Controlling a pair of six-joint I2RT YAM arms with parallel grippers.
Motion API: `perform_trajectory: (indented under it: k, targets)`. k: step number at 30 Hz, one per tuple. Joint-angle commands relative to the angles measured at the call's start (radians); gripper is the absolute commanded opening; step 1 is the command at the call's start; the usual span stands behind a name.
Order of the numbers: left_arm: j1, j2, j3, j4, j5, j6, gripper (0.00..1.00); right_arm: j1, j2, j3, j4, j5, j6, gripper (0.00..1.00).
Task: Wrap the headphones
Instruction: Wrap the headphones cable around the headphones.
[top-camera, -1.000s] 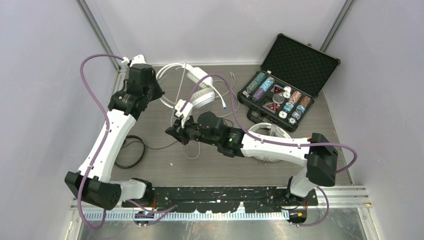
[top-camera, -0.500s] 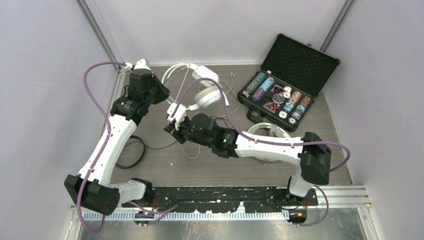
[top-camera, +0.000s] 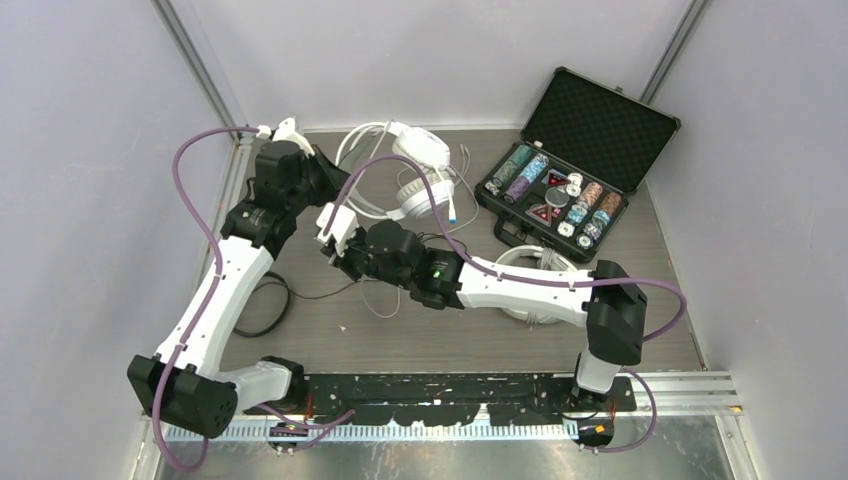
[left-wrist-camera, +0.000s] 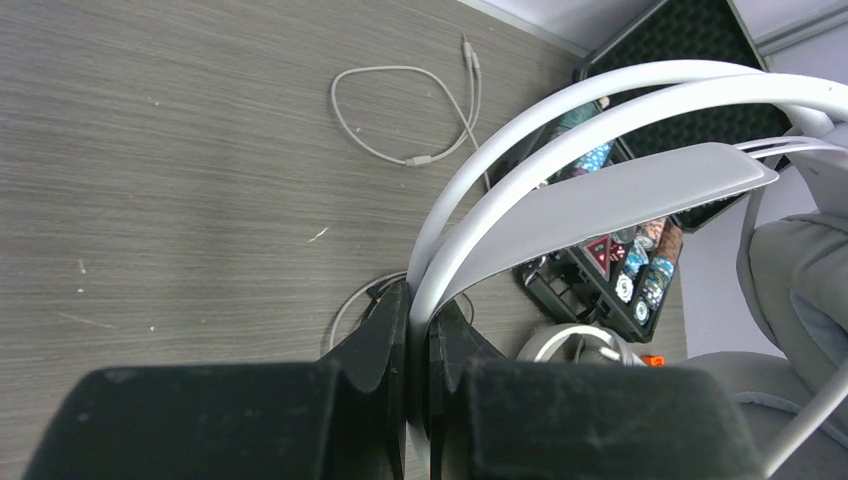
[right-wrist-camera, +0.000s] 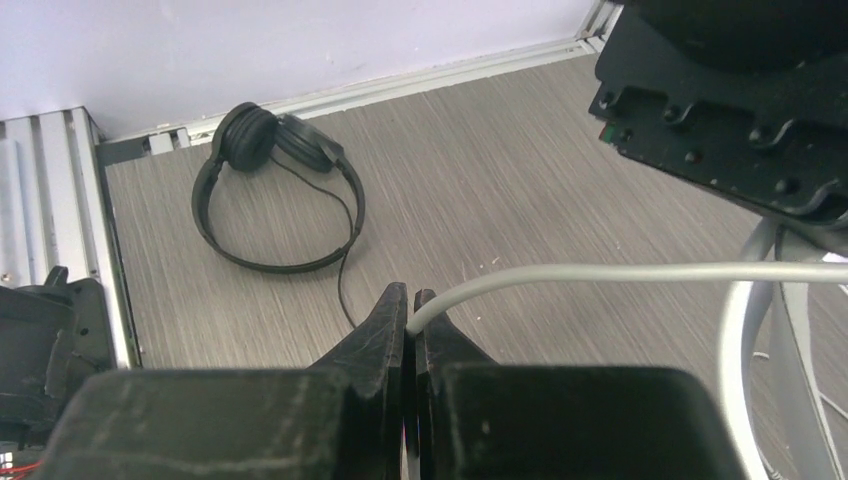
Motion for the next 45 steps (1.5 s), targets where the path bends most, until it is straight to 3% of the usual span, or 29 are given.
perform_trajectory:
  k: [1,16,24,32,37,41,45]
  targets:
    - [0.007,-0.049,0.012,0.214,0.076,-0.063,0.0,0.0,0.009,0.056,0.012,0.007,-0.024,0.0]
    - [0.008,-0.045,-0.013,0.25,0.105,-0.039,0.0,-0.066,0.003,0.113,-0.015,0.065,0.071,0.0]
    - [0.042,-0.006,0.104,0.156,0.079,-0.081,0.0,-0.065,-0.052,-0.106,0.06,0.004,0.15,0.0]
    - [0.05,0.008,0.131,0.189,0.13,-0.17,0.0,-0.065,-0.05,-0.145,-0.001,0.015,0.188,0.0]
    - [0.097,0.015,0.167,0.142,0.172,-0.207,0.0,-0.065,-0.118,-0.291,0.11,0.045,0.192,0.0]
    - [0.104,0.012,0.197,0.071,0.168,-0.185,0.0,-0.066,-0.204,-0.456,0.294,0.018,0.115,0.01]
    - [0.104,0.017,0.249,-0.037,0.164,-0.146,0.0,-0.083,-0.232,-0.519,0.345,-0.007,0.051,0.02]
